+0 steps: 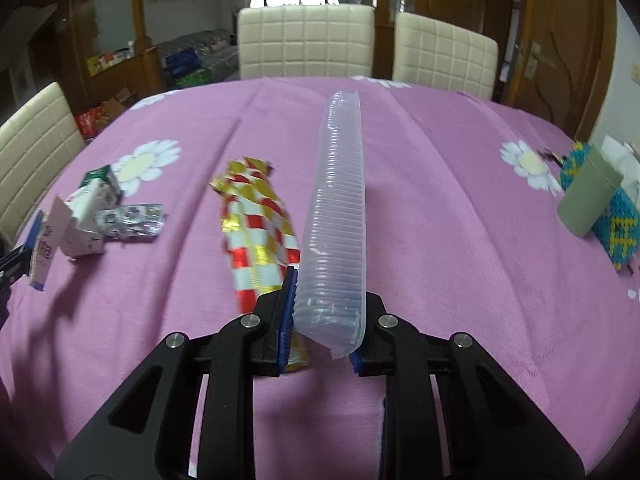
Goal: Collect trash
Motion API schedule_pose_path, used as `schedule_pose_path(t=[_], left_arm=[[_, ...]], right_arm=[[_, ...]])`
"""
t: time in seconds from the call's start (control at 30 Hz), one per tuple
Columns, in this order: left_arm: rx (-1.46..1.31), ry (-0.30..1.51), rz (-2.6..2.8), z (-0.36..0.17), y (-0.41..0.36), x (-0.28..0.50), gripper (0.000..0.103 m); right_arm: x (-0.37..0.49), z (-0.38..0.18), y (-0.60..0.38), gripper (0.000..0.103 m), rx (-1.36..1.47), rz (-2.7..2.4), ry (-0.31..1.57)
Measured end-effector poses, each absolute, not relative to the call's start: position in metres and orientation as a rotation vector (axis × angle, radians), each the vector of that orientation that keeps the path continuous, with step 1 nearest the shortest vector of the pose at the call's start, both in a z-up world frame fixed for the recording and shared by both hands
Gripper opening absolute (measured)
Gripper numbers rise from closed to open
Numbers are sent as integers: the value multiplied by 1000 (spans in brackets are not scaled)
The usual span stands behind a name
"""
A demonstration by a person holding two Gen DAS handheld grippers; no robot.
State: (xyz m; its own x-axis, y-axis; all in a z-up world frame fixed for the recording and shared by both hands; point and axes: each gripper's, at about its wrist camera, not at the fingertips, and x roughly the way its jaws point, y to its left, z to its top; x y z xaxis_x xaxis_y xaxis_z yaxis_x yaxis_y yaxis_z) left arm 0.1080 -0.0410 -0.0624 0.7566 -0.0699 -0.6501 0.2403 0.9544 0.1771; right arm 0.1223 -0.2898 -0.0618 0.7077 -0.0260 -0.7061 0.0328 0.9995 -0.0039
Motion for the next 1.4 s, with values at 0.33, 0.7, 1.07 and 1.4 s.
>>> schedule_pose_path(t=[0.33, 0.7, 1.07, 1.4], left_arm=[[244, 684, -114, -63, -10, 103, 7], [228, 670, -35, -63, 33, 94, 7], [190, 656, 65, -60, 86, 80, 7], [144, 649, 168, -59, 137, 69, 7]], right_arm=[[122, -50, -218, 23, -80, 142, 764], [119, -48, -139, 23, -178, 308, 762], [106, -42, -66, 23, -298, 457, 724], [93, -41, 0, 23, -402, 592, 706]])
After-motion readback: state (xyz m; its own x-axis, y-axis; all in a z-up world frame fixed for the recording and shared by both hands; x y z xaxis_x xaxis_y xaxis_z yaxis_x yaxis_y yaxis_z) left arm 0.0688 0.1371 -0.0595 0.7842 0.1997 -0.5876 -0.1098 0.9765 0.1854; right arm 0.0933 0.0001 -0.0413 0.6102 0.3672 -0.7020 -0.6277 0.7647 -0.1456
